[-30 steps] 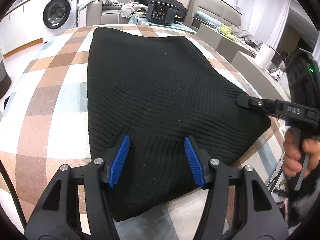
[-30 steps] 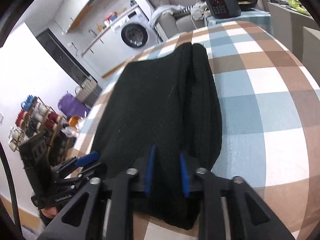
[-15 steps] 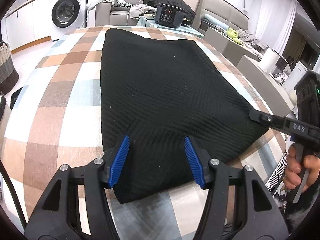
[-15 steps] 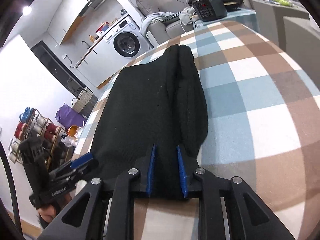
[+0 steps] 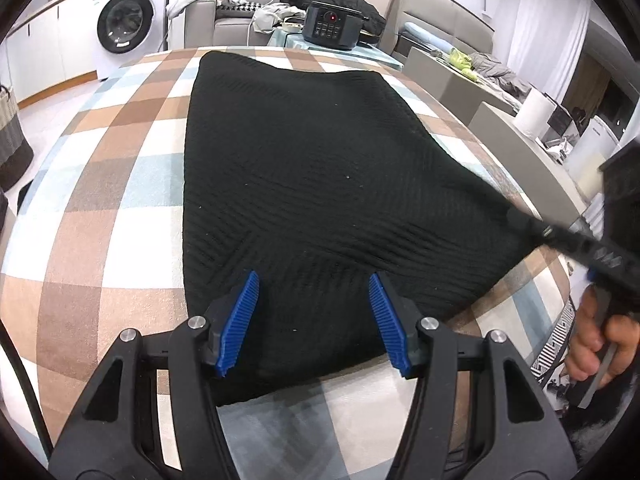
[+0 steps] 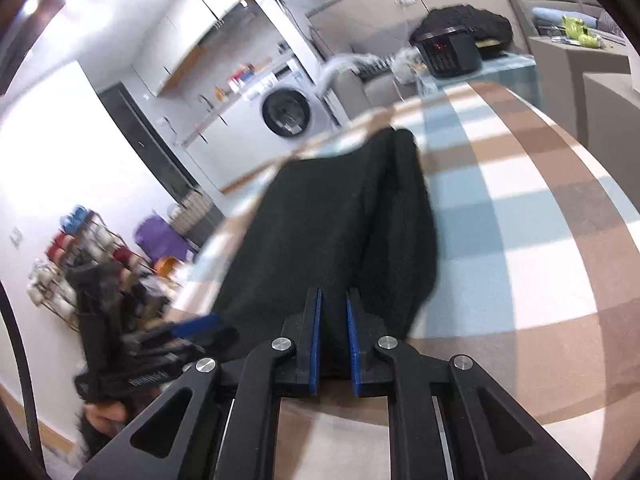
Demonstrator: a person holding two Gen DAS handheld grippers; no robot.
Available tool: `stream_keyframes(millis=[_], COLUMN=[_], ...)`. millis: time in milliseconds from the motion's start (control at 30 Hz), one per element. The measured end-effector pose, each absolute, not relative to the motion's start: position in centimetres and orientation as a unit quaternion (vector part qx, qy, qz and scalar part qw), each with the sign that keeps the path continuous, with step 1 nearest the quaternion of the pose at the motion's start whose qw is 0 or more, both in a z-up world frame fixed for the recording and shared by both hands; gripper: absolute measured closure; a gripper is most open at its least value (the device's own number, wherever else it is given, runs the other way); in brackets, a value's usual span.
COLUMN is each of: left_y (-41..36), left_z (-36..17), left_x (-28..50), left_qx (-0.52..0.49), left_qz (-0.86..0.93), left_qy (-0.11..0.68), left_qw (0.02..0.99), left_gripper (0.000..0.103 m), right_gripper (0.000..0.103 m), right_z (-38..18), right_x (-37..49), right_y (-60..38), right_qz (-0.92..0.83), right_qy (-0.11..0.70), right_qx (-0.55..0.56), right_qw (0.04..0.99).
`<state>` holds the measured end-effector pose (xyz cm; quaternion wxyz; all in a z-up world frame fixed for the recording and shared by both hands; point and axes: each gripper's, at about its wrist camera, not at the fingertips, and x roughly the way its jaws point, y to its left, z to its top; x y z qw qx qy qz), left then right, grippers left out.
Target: Fold small clothes
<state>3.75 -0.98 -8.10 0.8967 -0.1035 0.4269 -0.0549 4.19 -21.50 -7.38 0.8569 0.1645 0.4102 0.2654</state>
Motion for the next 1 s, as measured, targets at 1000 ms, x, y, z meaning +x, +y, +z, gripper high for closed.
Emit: stream_keyframes(millis=[1000], left_y=[-0.4], left_z=[-8.4], left_x=[8.6], left_qx=[-0.122], left_qz=[-0.059], left_qy=[0.437], left_qw=[0.889], left_gripper=[0.040], right_gripper=[0.093], right_z=[-8.0], right_x=[8.2], right_y=[-19.7], right_qz=[0.247], right_qy=[0.440], right_qx=[0.130], right_qw=[0.853])
